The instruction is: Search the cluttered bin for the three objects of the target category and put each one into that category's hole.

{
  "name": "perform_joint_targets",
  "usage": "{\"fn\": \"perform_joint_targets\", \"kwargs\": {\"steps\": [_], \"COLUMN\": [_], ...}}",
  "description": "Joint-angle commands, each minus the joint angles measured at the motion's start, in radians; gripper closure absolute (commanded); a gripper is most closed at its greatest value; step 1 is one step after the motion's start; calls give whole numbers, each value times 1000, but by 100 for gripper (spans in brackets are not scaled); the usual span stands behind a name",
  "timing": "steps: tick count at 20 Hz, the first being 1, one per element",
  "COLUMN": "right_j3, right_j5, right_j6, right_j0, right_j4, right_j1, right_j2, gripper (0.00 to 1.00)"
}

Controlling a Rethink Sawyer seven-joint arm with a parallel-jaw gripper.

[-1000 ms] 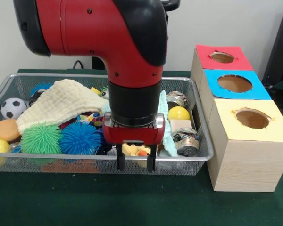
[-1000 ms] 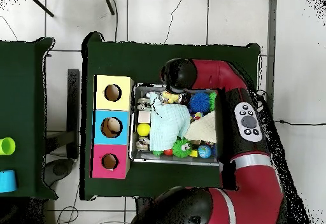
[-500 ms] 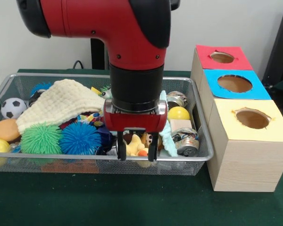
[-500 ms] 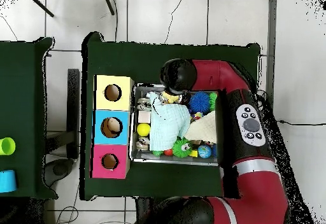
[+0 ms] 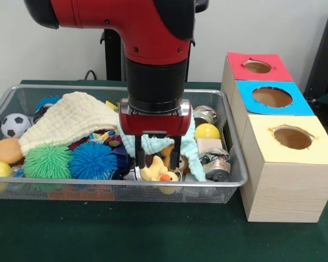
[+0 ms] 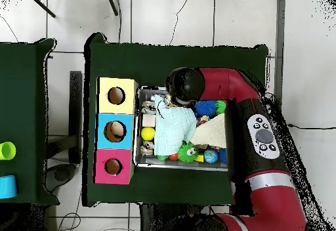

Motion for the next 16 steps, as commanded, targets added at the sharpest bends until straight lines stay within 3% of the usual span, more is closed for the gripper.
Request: {"fn": "perform_joint_targets", "kwargs": {"steps": [1, 9, 16], "right_j3": [97, 68, 140], "right_j5": [56, 54, 2], "right_j6": [-133, -143, -140], "right_j0": [-24, -16, -30], "right_j4": [16, 4, -9], "right_j1": [-2, 30, 3], "right_j2": [79, 83, 84], "gripper": [0, 0, 0]}}
